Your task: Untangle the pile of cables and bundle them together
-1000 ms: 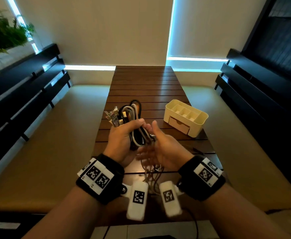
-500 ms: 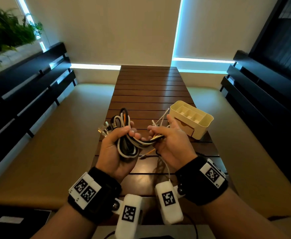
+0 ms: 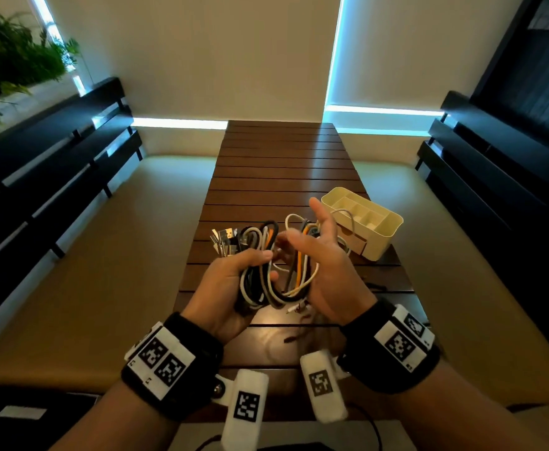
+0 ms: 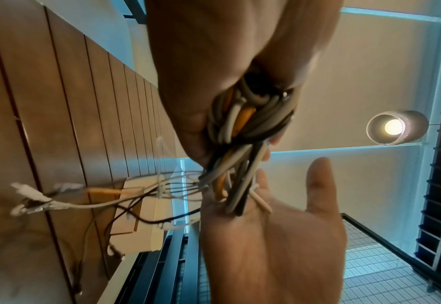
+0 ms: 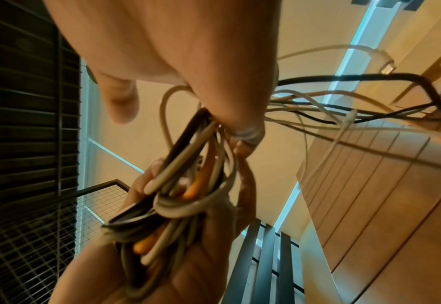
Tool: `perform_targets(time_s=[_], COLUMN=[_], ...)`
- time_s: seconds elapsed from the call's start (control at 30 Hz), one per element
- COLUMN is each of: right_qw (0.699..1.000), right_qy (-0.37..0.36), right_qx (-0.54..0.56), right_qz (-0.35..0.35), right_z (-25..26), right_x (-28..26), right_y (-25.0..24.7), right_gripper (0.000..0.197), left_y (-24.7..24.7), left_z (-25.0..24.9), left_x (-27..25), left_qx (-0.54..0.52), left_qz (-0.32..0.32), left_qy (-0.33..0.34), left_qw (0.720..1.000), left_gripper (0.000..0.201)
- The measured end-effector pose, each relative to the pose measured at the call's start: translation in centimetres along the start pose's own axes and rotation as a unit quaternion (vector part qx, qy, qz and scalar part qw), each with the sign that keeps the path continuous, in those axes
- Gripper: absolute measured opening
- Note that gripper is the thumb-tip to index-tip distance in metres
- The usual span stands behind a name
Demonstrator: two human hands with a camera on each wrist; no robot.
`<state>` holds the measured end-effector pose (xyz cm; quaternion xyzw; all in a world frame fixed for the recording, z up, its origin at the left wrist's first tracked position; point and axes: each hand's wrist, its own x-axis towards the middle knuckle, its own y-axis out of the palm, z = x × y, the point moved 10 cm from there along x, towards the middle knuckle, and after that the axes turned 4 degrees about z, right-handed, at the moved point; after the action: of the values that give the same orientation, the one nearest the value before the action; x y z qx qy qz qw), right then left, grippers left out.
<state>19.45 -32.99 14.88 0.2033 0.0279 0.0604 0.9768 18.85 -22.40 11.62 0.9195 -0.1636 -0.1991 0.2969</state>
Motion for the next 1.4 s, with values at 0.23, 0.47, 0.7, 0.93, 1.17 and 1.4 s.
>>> perform_targets(time_s=[0.23,0.47,0.7,0.93,1.17,1.4], right_qw=[0.982,0.951,0.939,0.939,0.956,0.93], right_qy=[-0.033,-0.029,0.004,-0.06,-0.14,-0.17], right_qx=[-0.184,-0.308,-0.337,-0.305,-0.208,-0.314], right_qz=[-0.025,-0.023,-0.067,-0.147,-0.152,-0.093], right_z=[0.6,0.7,1.5,2.5,4.1,3.7], right_x=[0.1,0.1,0.3,-1.0,-1.7,-1.1], right_y=[0.1,0.3,-1.8,-3.9,-3.1,-0.9], right_gripper=[0.079,0.082,0.082,0.039,0.05,0.013], left_y=[3.1,2.8,0.7,-1.0,-0.6,0.4], left_z=[1.1,1.4,0.3,-0.9,-1.4,-1.0], left_x=[-0.6,-0.2,0.8,1.3,1.4,1.1], left_qx=[0.002,0.037,-0.008,-0.038,-0.045,-0.028], left_qz=[0.091,0.103,0.029,0.011,0.014,0.037], left_qy=[-0.041,-0.071,-0.051,-0.037,-0.031,-0.035], left_qw=[0.995,0.991,0.998,0.999,0.998,0.998], left_gripper=[0.041,0.034,0.036,0.037,0.043,0.038])
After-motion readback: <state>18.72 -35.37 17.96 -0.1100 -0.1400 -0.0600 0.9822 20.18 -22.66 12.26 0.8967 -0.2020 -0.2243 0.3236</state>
